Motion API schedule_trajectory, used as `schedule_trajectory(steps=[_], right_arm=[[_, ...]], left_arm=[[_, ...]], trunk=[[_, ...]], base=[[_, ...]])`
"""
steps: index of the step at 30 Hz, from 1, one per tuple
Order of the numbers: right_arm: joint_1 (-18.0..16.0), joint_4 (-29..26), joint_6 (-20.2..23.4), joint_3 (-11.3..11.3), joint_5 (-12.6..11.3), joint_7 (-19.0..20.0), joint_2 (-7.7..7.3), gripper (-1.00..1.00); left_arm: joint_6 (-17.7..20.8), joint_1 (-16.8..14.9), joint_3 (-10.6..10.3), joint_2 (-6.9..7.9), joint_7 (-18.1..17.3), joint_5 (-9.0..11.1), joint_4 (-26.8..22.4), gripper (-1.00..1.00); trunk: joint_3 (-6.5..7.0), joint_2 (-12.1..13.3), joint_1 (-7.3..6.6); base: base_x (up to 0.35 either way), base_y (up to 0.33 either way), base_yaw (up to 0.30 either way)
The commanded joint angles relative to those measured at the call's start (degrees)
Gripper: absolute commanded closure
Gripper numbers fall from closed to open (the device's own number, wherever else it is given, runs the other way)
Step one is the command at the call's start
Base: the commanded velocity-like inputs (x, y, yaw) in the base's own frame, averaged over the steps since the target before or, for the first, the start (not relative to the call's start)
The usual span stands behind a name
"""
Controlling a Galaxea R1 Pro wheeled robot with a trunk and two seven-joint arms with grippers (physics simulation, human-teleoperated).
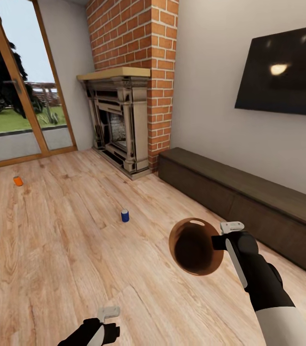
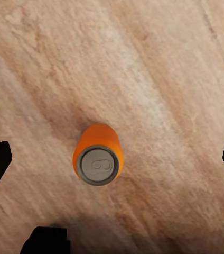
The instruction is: Put the three can of soda from the living room inside the tash can in the kitchen.
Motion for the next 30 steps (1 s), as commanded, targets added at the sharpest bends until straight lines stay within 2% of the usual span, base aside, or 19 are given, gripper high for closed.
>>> schedule_trajectory(steps=[1,7,10,24,30], right_arm=[[0.0,0.0,0.0,0.0,-0.4,0.2,0.00,1.00],[0.0,0.0,0.0,0.0,-0.4,0.2,0.00,1.00],[0.0,0.0,0.0,0.0,-0.4,0.2,0.00,1.00],[0.0,0.0,0.0,0.0,-0.4,0.2,0.00,1.00],[0.0,0.0,0.0,0.0,-0.4,0.2,0.00,1.00]], left_arm=[[0.0,0.0,0.1,0.06,0.0,0.0,0.0,-1.00],[0.1,0.0,0.2,0.19,-0.1,0.0,0.0,-1.00],[0.1,0.1,0.2,0.24,-0.2,0.0,0.0,-1.00],[0.1,0.1,0.2,0.26,-0.2,0.0,0.0,-1.00],[0.1,0.1,0.2,0.26,-0.1,0.0,0.0,-1.00]], trunk=[[-0.17,-0.4,0.22],[-0.35,-0.8,0.44],[-0.89,-2.0,1.10],[-0.89,-2.0,1.10],[-1.97,-4.4,2.42]], base=[[0.000,0.000,0.000],[0.000,0.000,0.000],[0.000,0.000,0.000],[0.000,0.000,0.000],[0.000,0.000,0.000]])
